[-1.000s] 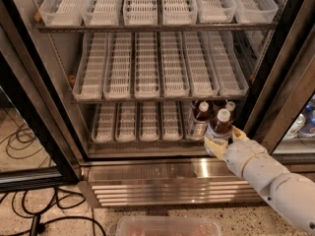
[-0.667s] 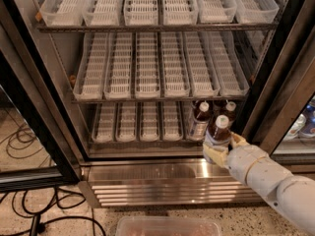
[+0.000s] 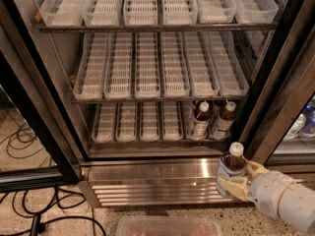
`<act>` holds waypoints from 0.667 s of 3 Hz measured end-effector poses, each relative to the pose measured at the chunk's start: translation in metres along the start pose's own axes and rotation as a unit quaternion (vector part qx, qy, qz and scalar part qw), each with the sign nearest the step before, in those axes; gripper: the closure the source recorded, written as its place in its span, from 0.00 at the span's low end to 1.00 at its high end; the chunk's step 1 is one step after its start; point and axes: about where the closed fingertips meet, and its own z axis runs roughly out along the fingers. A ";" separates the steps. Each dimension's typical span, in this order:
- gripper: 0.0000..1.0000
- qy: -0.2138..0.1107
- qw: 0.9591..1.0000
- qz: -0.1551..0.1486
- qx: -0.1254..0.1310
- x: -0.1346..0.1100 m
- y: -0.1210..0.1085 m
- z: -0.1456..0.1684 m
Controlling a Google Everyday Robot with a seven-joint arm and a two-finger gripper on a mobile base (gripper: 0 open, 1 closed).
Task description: Pick blue plastic bottle from bottom shelf of fridge
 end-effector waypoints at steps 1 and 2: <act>1.00 0.026 0.998 -0.011 -0.059 0.019 0.024 -0.021; 1.00 0.037 0.994 -0.011 -0.101 0.025 0.046 -0.024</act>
Offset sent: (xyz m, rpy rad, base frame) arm -0.0313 0.0018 -0.0074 -0.0043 0.0624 0.0915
